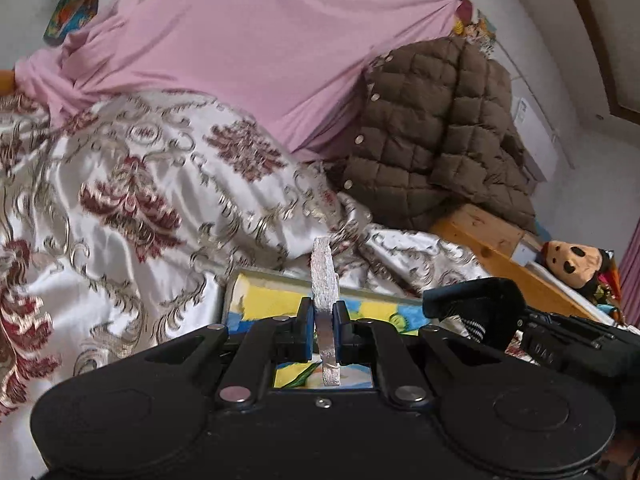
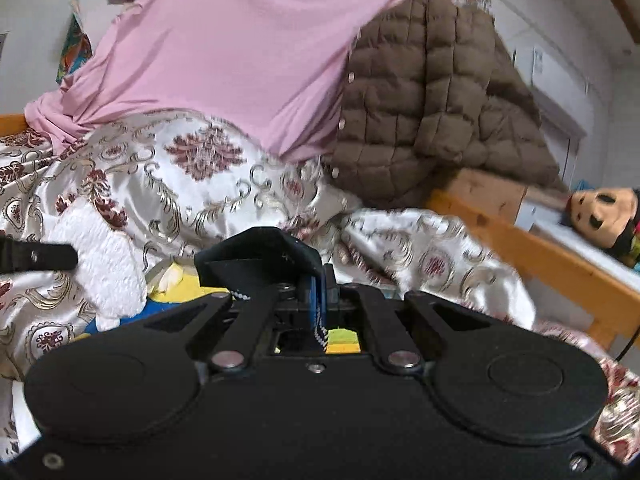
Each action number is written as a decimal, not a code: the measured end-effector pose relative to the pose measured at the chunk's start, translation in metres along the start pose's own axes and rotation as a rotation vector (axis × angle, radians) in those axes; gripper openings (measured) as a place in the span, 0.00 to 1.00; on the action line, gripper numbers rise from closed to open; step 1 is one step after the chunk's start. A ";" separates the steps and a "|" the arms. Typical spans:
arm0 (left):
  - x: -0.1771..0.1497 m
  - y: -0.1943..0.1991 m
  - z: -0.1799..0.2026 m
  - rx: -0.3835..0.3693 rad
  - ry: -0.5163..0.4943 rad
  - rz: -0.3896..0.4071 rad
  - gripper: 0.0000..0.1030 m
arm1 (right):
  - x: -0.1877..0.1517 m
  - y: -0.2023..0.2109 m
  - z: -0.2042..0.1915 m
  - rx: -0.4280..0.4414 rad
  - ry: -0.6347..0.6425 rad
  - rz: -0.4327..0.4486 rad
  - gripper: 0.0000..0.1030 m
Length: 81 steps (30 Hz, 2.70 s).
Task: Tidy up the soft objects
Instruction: 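Carry both held items onto the tray and open both tools, then lift both open tools up away from the tray, then move both open tools back over the items lying beside the tray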
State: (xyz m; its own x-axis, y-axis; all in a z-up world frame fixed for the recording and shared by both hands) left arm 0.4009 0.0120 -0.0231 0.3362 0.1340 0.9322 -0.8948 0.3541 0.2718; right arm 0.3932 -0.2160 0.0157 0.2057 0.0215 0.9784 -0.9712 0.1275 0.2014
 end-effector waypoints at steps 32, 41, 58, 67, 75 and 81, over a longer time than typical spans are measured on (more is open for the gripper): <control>-0.041 -0.050 -0.004 0.070 -0.042 -0.245 0.27 | -0.036 -0.079 -0.004 0.025 -0.088 -0.254 0.21; -0.026 -0.028 0.013 0.150 -0.124 -0.185 0.53 | -0.023 -0.057 0.001 0.043 -0.094 -0.238 0.40; 0.030 0.077 0.065 0.185 -0.173 0.011 0.90 | 0.036 0.059 0.041 0.062 -0.155 -0.041 0.85; 0.041 0.141 0.092 0.169 -0.158 0.105 0.99 | 0.046 0.130 0.052 0.100 -0.161 0.065 0.99; 0.025 0.198 0.101 0.182 -0.139 0.151 0.99 | 0.044 0.182 0.067 0.147 -0.200 0.154 0.99; 0.005 0.234 0.099 0.203 -0.105 0.143 0.99 | 0.026 0.222 0.072 0.156 -0.214 0.162 0.99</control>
State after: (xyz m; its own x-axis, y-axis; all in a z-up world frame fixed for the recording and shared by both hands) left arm 0.1643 0.0034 0.0685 0.1792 0.0691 0.9814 -0.9752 0.1444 0.1679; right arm 0.1741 -0.2585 0.0889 0.0323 -0.1826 0.9827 -0.9994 -0.0142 0.0302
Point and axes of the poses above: each gripper's, at about its wrist camera, not at the fingertips, and y roughly against the way its jaws point, z to its right, x to its top, the point moved 1 cm from there along -y, roughly the way its jaws point, and after that the axes turned 9 degrees about -y, right-handed, at the moved point
